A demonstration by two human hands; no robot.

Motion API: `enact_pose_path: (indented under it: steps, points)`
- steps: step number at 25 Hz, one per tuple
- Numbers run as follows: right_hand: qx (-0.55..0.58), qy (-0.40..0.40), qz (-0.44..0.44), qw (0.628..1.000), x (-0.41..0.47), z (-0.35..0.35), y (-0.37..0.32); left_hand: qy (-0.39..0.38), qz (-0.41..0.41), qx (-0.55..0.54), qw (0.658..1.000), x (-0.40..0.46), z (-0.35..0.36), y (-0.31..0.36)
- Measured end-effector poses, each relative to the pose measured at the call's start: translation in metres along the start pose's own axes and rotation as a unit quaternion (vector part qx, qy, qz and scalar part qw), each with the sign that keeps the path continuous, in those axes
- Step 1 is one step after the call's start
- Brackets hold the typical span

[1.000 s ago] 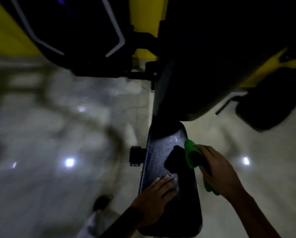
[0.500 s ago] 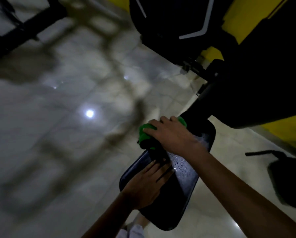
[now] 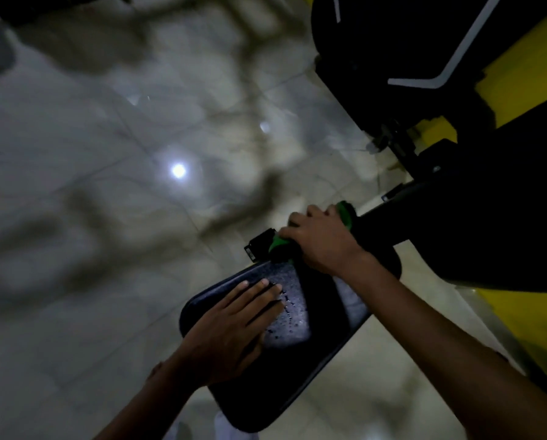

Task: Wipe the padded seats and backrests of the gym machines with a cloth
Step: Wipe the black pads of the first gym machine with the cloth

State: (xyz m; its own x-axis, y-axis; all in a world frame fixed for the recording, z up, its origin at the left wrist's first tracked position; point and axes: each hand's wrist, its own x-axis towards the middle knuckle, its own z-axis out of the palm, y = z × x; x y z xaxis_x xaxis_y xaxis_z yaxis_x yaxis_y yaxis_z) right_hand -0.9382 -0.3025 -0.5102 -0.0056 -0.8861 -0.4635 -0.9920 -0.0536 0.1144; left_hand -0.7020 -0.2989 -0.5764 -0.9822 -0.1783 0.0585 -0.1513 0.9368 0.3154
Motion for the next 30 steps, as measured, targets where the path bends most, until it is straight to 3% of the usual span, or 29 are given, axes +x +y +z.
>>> enact_pose_path:
  steps: [2, 4, 6, 8, 14, 16, 20, 23, 27, 30]
  points:
    - [0.021, 0.025, -0.018, 0.999, -0.007, 0.004, 0.015, -0.002, 0.0, 0.007, 1.0, 0.002, -0.001, 0.001]
    - [0.081, 0.072, 0.103, 0.989, -0.013, 0.015, 0.044, -0.004, 0.006, 0.012, 1.0, 0.004, -0.002, 0.001]
    - [0.301, 0.121, 0.233, 0.917, -0.026, 0.033, 0.056, -0.01, 0.007, 0.011, 1.0, 0.006, -0.003, 0.002]
    - [0.417, 0.12, 0.267, 0.86, -0.045, 0.049, 0.047, -0.011, 0.003, 0.007, 1.0, 0.008, -0.003, 0.001]
    - [0.202, 0.165, 0.302, 0.917, -0.12, 0.087, 0.015, -0.008, 0.007, 0.004, 1.0, 0.009, -0.004, -0.001]
    - [0.213, 0.178, 0.3, 0.913, -0.108, 0.08, 0.022, -0.008, 0.011, 0.0, 1.0, 0.01, -0.004, -0.001]
    - [0.359, 0.142, 0.239, 0.891, -0.067, 0.072, 0.042, -0.011, 0.044, -0.014, 0.999, 0.014, -0.007, -0.009]
    - [0.272, 0.149, 0.305, 0.9, -0.096, 0.081, 0.03, -0.024, 0.077, -0.022, 0.997, 0.014, -0.012, -0.017]
    - [0.282, 0.197, 0.368, 0.864, -0.135, 0.095, -0.022, -0.047, 0.127, -0.011, 0.991, 0.014, -0.014, -0.029]
    - [0.239, 0.175, 0.429, 0.854, -0.112, 0.081, -0.014, -0.055, 0.152, -0.013, 0.987, 0.017, -0.017, -0.037]
